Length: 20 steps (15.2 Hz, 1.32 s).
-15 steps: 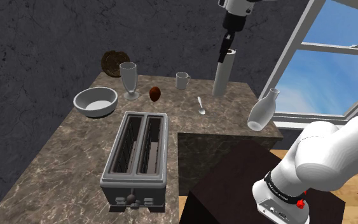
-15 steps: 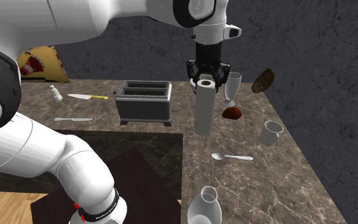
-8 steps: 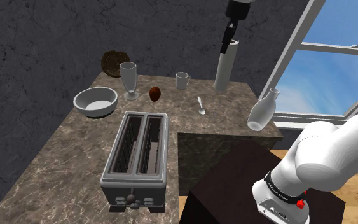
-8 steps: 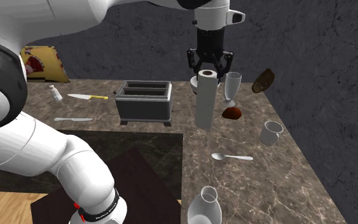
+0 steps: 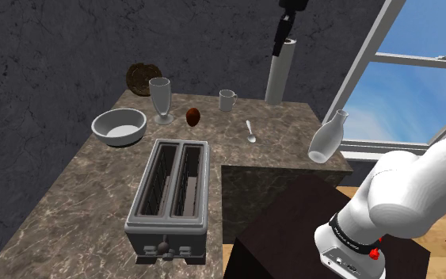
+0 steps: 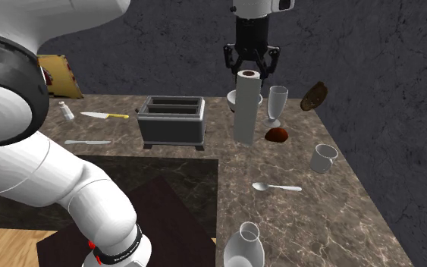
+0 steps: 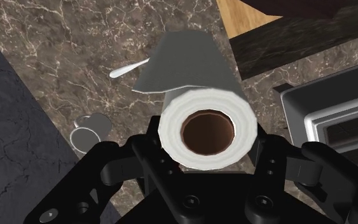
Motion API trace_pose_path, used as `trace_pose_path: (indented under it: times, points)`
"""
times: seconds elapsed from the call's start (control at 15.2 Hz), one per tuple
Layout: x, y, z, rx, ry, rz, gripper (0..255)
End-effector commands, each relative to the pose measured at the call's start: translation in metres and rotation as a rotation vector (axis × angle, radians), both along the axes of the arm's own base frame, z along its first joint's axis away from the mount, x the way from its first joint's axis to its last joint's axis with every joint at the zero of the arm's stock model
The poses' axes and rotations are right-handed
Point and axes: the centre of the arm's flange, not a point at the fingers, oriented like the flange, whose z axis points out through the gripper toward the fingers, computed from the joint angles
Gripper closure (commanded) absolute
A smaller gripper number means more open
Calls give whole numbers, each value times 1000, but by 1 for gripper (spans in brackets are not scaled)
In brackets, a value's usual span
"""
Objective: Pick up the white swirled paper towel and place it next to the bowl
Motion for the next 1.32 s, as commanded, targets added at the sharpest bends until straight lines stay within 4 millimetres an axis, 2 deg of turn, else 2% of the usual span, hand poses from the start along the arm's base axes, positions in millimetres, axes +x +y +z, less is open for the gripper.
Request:
trace_pose_path:
  times: [0.0, 1.25]
  points:
    - [14, 19, -7, 0, 0, 0, 255]
    - [162, 206, -84, 0, 0, 0, 255]
